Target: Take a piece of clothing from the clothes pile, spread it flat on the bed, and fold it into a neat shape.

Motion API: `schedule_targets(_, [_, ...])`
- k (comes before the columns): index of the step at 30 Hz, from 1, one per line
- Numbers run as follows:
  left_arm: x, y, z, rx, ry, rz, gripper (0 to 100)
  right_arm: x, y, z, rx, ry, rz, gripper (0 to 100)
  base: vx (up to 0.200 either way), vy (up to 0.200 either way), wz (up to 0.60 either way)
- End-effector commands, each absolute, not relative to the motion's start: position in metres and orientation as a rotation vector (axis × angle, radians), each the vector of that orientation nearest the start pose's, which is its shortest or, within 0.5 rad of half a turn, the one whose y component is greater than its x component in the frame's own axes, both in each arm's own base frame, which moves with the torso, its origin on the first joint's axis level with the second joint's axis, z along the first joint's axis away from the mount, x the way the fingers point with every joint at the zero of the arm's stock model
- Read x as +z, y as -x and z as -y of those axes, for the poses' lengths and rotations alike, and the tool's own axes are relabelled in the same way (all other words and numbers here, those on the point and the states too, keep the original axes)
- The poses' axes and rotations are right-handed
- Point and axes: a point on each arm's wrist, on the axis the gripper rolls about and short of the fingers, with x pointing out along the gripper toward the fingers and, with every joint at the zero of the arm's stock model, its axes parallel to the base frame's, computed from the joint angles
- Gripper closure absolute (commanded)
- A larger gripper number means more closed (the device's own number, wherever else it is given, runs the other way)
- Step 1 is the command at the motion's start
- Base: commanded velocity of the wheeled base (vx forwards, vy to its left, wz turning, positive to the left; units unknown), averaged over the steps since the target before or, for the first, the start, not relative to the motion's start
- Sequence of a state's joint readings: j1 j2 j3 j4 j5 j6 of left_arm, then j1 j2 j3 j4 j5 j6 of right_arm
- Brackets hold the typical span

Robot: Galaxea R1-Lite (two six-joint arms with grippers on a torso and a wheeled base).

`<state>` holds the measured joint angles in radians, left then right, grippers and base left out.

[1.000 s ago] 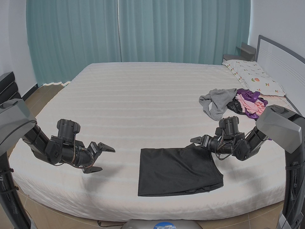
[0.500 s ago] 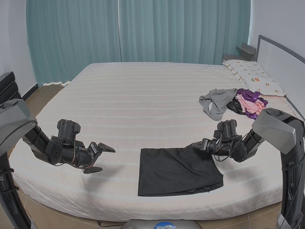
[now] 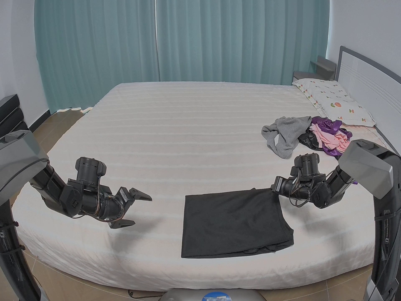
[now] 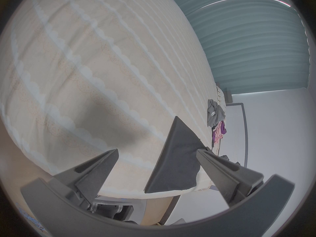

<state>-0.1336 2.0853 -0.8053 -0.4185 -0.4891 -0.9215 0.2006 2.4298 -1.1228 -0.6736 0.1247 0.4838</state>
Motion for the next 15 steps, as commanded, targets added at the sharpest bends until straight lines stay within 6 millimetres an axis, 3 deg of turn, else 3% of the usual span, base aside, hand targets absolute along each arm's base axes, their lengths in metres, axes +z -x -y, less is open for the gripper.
schedule_targets(1, [0.039,-0.331,0.055,-0.146,0.989,-1.079,0,-0.008,-0.421,-0.077,0.133,-0.448,-0.679,100,0.000,0.000,0.00])
schedule_targets(14, [0.040,-0.331,0.055,-0.146,0.988,-1.077,0,-0.018,-0.424,-0.074,0.121,-0.453,-0.699,100,0.000,0.000,0.00])
schedule_targets(15, [0.039,-0.331,0.055,-0.146,0.989,-1.079,0,-0.015,-0.422,-0.074,0.127,-0.464,-0.699,0,0.000,0.000,0.00])
